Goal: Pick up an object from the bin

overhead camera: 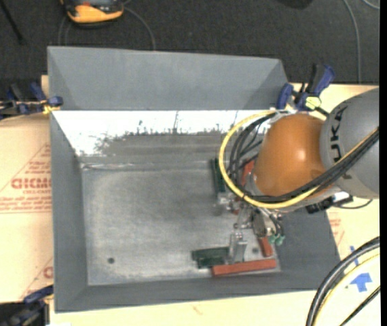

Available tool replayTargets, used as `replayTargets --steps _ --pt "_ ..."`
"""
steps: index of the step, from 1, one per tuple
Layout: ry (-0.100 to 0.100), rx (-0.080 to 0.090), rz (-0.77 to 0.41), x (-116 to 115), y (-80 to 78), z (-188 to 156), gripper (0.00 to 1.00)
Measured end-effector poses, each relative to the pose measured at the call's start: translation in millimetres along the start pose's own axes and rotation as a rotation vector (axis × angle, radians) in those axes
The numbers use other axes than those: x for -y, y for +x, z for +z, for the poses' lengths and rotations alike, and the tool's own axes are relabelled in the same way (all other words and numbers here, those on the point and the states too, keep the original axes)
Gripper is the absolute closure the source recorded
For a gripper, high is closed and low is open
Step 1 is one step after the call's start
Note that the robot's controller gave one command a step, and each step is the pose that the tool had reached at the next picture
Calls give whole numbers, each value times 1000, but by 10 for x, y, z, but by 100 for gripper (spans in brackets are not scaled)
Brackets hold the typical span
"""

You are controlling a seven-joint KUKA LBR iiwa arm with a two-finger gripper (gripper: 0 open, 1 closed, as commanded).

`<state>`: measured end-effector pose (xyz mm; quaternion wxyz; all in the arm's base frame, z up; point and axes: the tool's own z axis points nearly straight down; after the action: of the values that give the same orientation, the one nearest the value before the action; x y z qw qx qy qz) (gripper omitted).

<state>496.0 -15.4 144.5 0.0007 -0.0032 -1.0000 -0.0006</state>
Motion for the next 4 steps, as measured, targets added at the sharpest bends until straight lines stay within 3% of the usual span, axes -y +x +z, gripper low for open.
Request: replayTargets --steps 1,2,3,4 --pt "0 0 0 0 0 0 0" --pt "2 11 -17 53 59 364 0" --pt "0 -6 150 34 115 716 100" --pt "0 -6 150 34 115 716 100"
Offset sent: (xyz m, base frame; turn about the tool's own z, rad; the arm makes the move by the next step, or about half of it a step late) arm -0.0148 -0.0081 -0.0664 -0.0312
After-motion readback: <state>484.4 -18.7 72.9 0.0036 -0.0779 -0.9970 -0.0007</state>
